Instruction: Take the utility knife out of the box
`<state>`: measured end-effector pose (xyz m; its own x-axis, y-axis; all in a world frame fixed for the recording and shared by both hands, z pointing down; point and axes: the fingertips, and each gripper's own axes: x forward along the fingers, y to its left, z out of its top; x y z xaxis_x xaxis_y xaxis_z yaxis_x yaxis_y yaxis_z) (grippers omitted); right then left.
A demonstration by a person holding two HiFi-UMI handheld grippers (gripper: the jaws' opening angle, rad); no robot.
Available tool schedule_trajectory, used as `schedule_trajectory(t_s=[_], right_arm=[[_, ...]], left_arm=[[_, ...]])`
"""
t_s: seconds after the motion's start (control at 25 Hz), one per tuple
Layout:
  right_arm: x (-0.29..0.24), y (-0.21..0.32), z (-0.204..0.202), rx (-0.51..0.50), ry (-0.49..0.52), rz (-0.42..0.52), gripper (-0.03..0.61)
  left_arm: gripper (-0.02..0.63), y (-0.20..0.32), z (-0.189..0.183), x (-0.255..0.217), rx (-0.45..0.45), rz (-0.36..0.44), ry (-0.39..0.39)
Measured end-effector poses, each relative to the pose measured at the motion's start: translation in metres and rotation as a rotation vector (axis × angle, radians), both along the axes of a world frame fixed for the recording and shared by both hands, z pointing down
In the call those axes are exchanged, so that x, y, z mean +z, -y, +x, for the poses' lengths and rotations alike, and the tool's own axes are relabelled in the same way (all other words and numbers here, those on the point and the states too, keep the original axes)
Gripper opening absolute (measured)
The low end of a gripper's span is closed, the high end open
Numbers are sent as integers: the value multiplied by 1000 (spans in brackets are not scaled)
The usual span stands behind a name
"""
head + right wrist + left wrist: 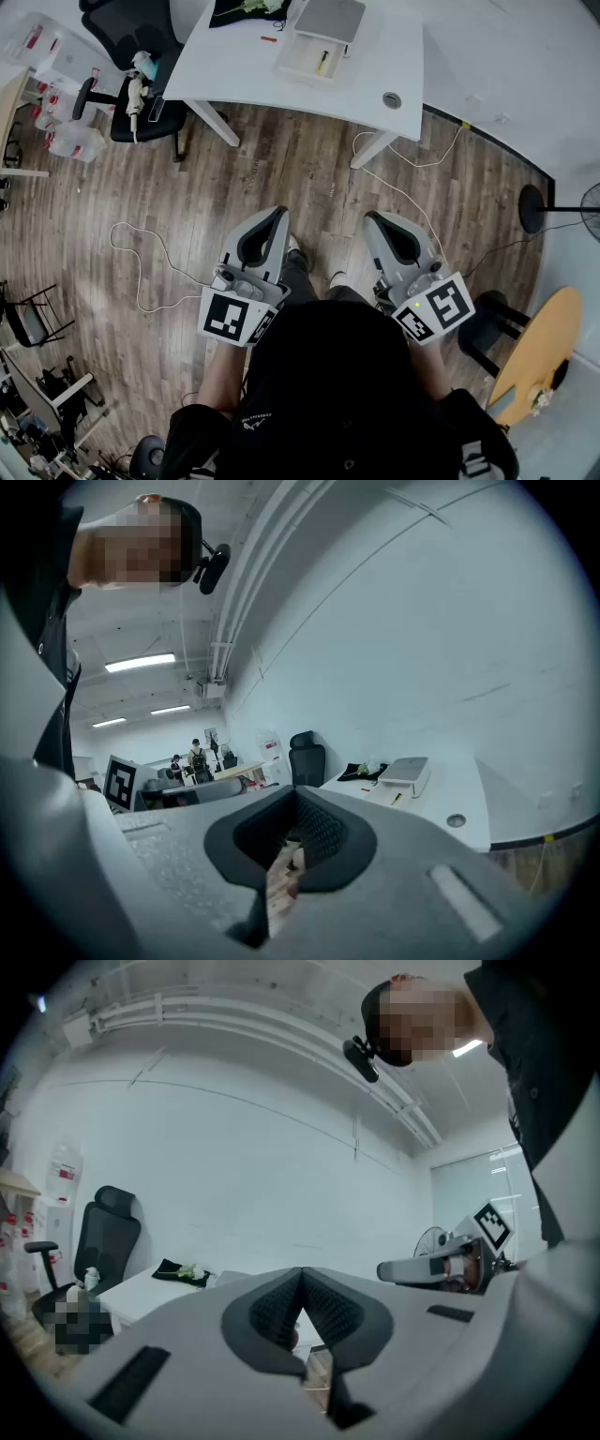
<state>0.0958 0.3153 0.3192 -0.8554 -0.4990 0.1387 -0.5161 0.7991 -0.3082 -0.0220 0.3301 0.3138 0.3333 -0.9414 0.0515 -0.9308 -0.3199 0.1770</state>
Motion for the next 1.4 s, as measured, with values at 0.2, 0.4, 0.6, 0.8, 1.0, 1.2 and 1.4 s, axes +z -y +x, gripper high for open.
schedule_trajectory(t_s=[0.2,0.4,0.6,0.8,1.0,1.2,1.4], right_arm=[[-3,-52,101,73,1,0,5],[7,-91,170,116,-24,0,5],[-2,-119,182,107,10,16,5],[-6,-136,183,100,37,-9,5],[-2,-142,161,35,-7,23,5],[-11,-146,134,30,8,31,5],[-14,-148,106,41,2,34,5]], left_arm=[[5,-54,88,-1,4,-24,-31],[5,-105,162,-6,58,-2,25],[5,-131,172,-13,50,0,67],[5,-143,172,-31,27,46,75],[5,-158,153,-27,-28,52,69],[5,-165,124,-26,-44,53,67],[5,-164,94,-35,-46,82,60]])
